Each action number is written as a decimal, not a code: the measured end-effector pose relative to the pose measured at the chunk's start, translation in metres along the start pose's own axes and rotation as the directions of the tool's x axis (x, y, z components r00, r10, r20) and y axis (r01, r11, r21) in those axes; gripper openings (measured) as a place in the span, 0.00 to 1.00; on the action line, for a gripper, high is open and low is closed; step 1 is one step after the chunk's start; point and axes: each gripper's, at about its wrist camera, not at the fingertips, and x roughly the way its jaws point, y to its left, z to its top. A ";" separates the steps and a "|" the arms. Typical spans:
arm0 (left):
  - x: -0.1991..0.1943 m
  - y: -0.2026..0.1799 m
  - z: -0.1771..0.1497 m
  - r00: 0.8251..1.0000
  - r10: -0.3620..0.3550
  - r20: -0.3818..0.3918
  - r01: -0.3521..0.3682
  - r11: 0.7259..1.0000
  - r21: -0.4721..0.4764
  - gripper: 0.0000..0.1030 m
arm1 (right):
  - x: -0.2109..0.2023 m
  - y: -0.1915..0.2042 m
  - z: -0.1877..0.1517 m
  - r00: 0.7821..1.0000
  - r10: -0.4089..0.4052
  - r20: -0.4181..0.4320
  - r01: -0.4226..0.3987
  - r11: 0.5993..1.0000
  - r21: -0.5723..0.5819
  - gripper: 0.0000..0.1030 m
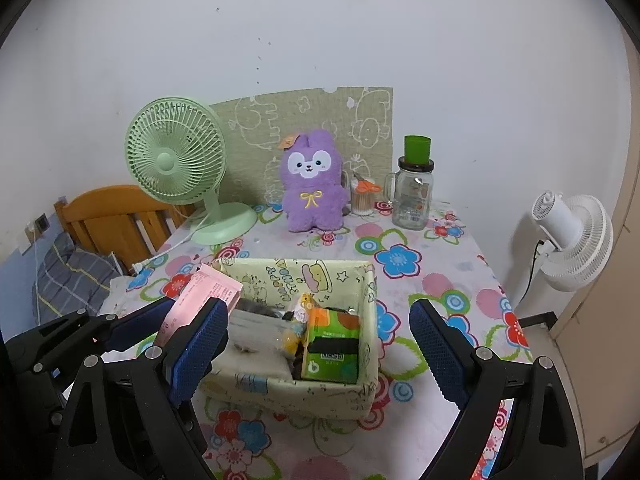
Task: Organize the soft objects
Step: 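Lift the pink packet with the left gripper and carry it over the box, then lower the pink packet into the box and open the left gripper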
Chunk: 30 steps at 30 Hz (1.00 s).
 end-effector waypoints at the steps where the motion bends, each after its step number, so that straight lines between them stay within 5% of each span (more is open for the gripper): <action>1: 0.002 0.001 0.001 1.000 0.000 -0.002 0.000 1.000 -0.002 0.38 | 0.002 0.000 0.001 1.000 -0.001 -0.001 0.001 1.000 0.000 0.91; 30: 0.072 0.021 0.017 0.997 -0.046 -0.067 0.041 0.997 -0.072 0.39 | 0.071 -0.015 0.014 0.997 -0.018 -0.073 0.021 0.999 0.044 0.91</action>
